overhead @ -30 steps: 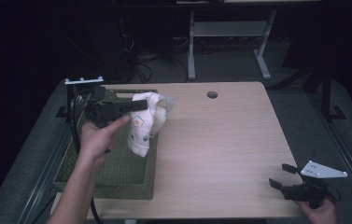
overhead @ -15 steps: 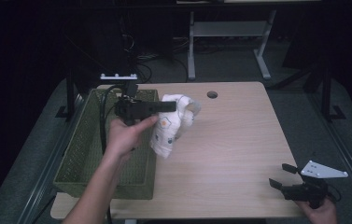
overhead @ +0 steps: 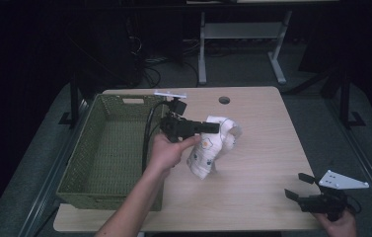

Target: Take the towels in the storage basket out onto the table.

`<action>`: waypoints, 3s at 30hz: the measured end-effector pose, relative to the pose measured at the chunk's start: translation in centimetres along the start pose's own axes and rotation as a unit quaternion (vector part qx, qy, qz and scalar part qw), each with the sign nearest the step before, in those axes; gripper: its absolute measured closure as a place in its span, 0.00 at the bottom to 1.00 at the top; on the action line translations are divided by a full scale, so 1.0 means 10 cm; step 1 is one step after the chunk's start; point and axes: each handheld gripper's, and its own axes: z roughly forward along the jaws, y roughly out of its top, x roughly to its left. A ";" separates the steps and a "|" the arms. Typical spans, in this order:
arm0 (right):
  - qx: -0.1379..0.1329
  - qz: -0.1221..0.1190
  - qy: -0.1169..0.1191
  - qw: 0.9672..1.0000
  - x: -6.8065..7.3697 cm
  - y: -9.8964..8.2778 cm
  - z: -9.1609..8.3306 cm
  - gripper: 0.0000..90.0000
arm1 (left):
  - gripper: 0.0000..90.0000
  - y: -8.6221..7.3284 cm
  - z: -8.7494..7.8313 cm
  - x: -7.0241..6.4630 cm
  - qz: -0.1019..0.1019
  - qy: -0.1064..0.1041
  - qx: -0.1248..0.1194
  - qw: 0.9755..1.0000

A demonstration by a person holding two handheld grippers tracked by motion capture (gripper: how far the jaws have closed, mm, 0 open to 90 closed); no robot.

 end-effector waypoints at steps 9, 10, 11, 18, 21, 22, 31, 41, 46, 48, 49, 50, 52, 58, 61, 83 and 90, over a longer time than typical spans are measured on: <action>-0.003 0.001 0.000 1.000 0.00 0.00 -0.01 0.19 | 0.93 -0.10 0.36 0.07 -0.009 -0.015 0.017 1.000; -0.004 0.001 0.000 1.000 0.00 0.00 -0.02 0.19 | 0.93 -0.10 0.41 0.07 -0.010 -0.015 0.018 1.000; -0.005 0.001 0.000 1.000 0.00 0.00 -0.02 0.19 | 0.93 -0.12 0.47 0.08 -0.010 -0.014 0.023 1.000; -0.005 0.001 0.000 1.000 0.00 0.00 -0.03 0.19 | 0.92 -0.20 0.68 0.12 -0.022 -0.023 0.037 0.999; -0.007 0.000 0.000 1.000 0.00 0.00 -0.03 0.19 | 0.92 -0.25 0.83 0.08 -0.019 -0.035 0.050 0.998; -0.007 0.000 0.000 1.000 0.00 0.00 -0.03 0.19 | 0.92 -0.25 0.83 0.08 -0.019 -0.035 0.050 0.998; -0.010 0.001 -0.001 1.000 0.00 0.00 -0.05 0.19 | 0.91 -0.37 1.11 -0.17 -0.007 -0.113 0.081 0.990; -0.009 0.000 -0.002 1.000 0.00 -0.01 -0.05 0.19 | 0.89 -0.61 1.27 0.25 -0.044 -0.077 0.128 0.988; -0.004 -0.003 0.000 1.000 0.01 0.00 -0.02 0.19 | 0.88 -0.68 1.27 0.60 -0.081 -0.040 0.138 0.986; -0.002 -0.003 0.003 1.000 0.02 0.01 -0.01 0.19 | 0.87 -0.71 1.28 0.72 -0.086 -0.017 0.146 0.985; -0.001 -0.004 0.003 1.000 0.02 0.01 0.00 0.19 | 0.87 -0.72 1.29 0.76 -0.088 -0.002 0.153 0.984; 0.003 -0.006 0.004 1.000 0.03 0.01 0.01 0.19 | 0.84 -0.76 1.30 0.86 -0.098 0.007 0.157 0.983; 0.004 -0.007 0.005 1.000 0.04 0.01 0.02 0.19 | 0.82 -0.77 1.31 0.89 -0.099 0.014 0.159 0.982; 0.010 -0.014 0.010 1.000 0.07 0.01 0.05 0.19 | 0.74 -0.84 1.31 1.03 -0.115 0.048 0.164 0.979; 0.012 -0.015 0.011 1.000 0.08 0.01 0.05 0.19 | 0.67 -0.83 1.27 1.02 -0.119 0.046 0.156 0.980; 0.015 -0.020 0.014 1.000 0.12 0.03 0.07 0.19 | 0.96 -0.98 1.24 0.72 -0.059 0.037 0.151 0.986; 0.016 -0.022 0.017 0.999 0.13 0.03 0.08 0.19 | 0.92 -1.04 1.43 0.66 -0.055 0.025 0.166 0.984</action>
